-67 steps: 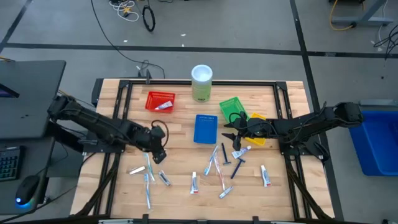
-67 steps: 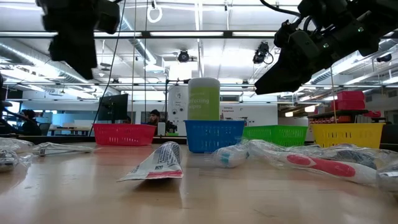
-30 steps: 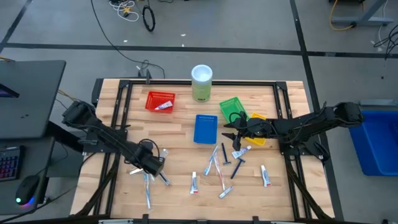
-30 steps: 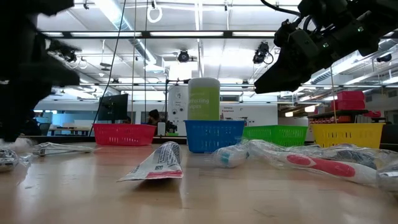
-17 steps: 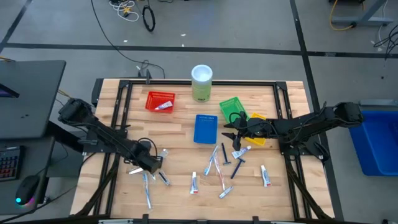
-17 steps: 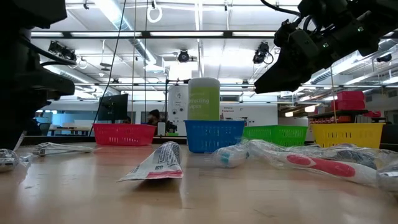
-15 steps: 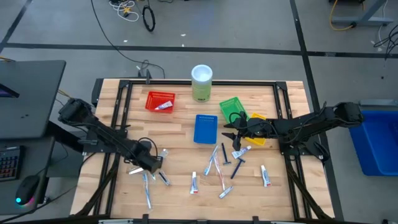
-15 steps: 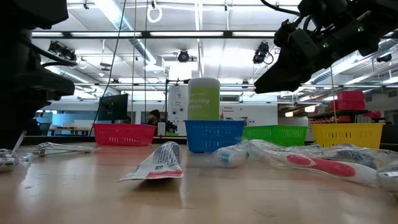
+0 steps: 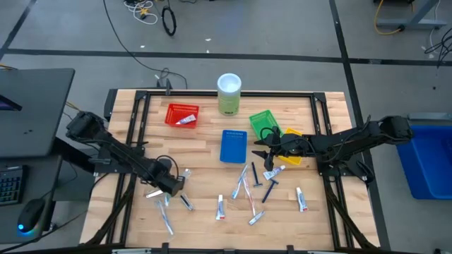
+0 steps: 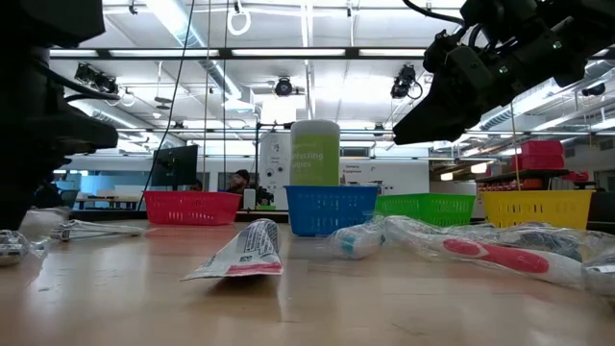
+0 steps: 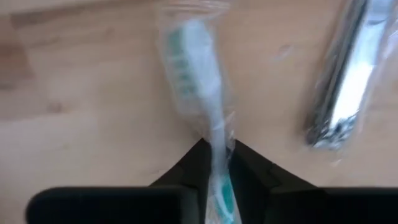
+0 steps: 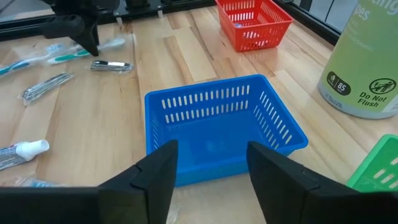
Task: Pick & Place Travel size toiletries
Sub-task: Put the green toothbrush into the blue bin, then put the blue razor into the green bin
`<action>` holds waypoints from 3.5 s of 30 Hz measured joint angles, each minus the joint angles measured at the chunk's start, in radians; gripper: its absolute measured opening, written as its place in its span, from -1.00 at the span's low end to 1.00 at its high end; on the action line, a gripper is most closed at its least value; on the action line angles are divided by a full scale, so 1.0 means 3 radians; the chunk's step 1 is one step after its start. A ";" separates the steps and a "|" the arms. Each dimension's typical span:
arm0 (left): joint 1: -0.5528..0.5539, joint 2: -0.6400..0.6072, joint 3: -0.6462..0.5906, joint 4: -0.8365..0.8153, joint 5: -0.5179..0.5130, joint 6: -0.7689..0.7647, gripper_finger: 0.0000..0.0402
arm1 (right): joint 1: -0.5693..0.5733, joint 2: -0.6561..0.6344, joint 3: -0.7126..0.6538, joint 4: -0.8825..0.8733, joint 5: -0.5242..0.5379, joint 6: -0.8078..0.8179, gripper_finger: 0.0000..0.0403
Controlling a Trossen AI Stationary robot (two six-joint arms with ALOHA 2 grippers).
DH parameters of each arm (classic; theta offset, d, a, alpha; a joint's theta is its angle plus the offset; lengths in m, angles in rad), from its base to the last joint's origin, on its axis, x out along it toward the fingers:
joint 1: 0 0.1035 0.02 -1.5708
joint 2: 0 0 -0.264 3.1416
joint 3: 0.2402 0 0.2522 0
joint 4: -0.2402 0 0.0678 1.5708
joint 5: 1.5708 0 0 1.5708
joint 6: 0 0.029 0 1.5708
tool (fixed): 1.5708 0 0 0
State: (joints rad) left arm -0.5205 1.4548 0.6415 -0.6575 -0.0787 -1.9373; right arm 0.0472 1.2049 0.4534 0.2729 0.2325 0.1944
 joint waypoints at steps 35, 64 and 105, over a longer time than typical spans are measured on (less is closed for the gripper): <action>0.1487 0.0013 0.1184 0.1838 -0.1338 0.4538 -0.87 | 0.0006 0.0000 0.0000 -0.0708 -0.0456 0.0458 -0.02; 0.1887 0.1377 0.1386 0.2676 -0.0850 0.5164 -0.76 | 0.0070 0.0001 0.0000 -0.0675 -0.0521 0.0612 -0.10; 0.1698 -0.0230 0.1159 0.1468 -0.1161 0.5287 -0.31 | 0.0434 -0.0056 0.1360 -0.2582 -0.0524 0.1021 -0.11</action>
State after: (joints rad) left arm -0.0113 1.3857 0.9893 -0.2170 -0.4270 -0.3511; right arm 0.1773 1.1881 0.8613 -0.5017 0.0754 0.5007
